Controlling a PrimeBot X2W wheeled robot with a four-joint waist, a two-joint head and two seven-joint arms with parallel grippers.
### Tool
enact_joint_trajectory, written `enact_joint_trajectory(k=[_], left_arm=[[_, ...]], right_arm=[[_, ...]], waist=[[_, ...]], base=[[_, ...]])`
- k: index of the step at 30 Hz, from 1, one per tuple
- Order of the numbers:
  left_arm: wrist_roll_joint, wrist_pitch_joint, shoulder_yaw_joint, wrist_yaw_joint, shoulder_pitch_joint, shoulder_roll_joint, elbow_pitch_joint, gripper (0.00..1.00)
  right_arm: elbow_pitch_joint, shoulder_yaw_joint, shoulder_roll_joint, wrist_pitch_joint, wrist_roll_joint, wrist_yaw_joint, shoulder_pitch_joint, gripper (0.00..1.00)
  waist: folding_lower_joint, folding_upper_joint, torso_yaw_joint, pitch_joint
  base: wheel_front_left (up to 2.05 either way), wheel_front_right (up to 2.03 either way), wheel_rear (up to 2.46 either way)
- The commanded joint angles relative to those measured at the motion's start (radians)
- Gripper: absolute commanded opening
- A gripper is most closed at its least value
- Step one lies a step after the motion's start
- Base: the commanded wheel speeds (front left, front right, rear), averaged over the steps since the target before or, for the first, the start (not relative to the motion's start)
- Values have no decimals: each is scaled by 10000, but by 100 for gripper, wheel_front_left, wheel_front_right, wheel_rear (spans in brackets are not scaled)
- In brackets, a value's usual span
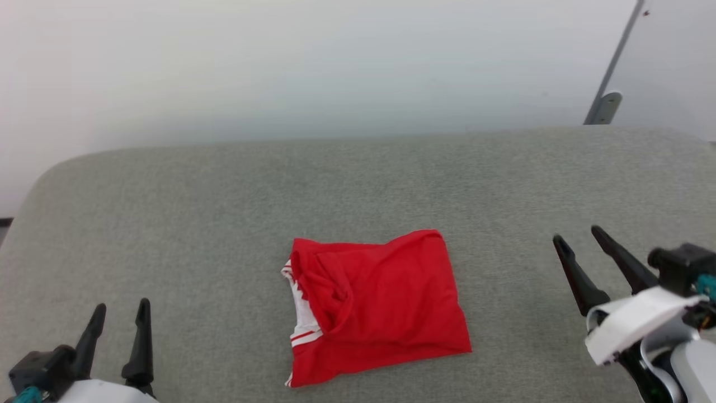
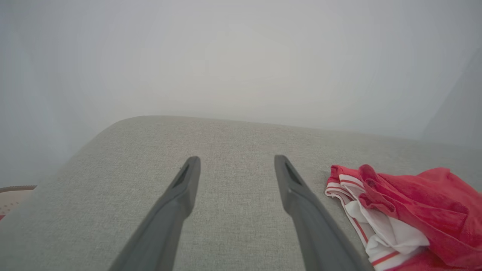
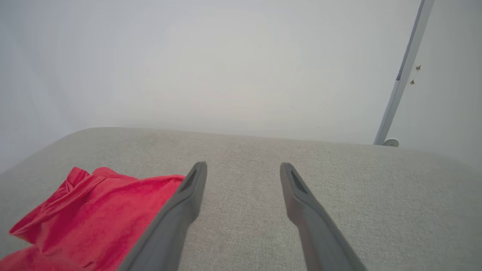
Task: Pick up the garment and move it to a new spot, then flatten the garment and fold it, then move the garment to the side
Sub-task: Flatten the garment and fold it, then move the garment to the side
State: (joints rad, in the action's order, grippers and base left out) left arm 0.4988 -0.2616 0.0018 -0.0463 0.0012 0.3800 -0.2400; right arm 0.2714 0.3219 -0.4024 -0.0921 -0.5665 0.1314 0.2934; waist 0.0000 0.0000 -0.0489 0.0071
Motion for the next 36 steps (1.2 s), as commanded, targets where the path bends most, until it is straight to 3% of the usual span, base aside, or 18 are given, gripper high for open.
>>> enact_joint_trajectory(k=[1, 15, 36], left_arm=[[-18, -34, 94, -75, 137, -7, 28, 100], [80, -35, 756, -477, 622, -106, 260, 100], [119, -36, 855, -692, 785, -154, 226, 100]], right_arm=[[-13, -58, -34, -173, -118, -17, -275, 100], [-47, -751, -60, -1268, 129, -17, -1717, 100], [-158, -1213, 207, -1270, 382, -17, -2314, 100]], waist=[[0, 0, -164, -138], [0, 0, -270, -381], [0, 0, -57, -364]], base=[[0, 0, 0], [0, 0, 0], [0, 0, 0]])
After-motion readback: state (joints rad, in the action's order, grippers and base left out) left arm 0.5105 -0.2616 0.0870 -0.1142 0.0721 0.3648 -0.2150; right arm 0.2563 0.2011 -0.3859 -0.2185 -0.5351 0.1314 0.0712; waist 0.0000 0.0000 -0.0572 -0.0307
